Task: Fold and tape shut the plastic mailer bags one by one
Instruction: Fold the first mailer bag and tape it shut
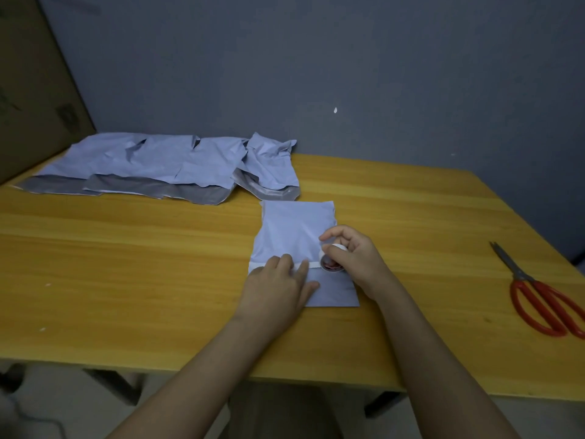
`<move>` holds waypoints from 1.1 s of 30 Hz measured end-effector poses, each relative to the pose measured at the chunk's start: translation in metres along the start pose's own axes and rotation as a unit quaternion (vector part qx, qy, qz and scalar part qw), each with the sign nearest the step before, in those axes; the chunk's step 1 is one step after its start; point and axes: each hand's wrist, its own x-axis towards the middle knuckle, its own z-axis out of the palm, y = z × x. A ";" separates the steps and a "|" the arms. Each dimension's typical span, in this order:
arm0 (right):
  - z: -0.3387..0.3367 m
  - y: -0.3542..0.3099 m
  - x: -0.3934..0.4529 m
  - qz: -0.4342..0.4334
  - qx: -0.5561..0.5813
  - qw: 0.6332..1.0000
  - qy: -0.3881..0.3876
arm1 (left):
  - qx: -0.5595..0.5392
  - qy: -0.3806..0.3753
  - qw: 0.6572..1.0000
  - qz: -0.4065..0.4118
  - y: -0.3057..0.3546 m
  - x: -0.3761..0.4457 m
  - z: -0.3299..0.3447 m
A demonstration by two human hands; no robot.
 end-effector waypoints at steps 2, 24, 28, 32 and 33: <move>0.000 0.001 0.001 -0.001 -0.003 1.000 0.000 | 0.001 -0.014 1.000 0.002 0.004 -0.001 -0.001; -0.007 0.008 0.001 -0.006 -0.022 1.000 0.002 | -0.032 0.107 0.993 0.024 0.010 0.010 0.017; -0.004 0.006 -0.001 -0.022 -0.047 0.999 -0.004 | -0.033 0.123 0.992 0.019 0.012 0.011 0.020; -0.005 0.004 -0.004 -0.038 -0.039 0.998 -0.013 | -0.047 0.134 0.989 0.030 0.012 0.011 0.020; -0.005 0.005 -0.005 -0.041 -0.031 0.999 -0.014 | -0.049 0.137 0.989 0.036 0.012 0.012 0.020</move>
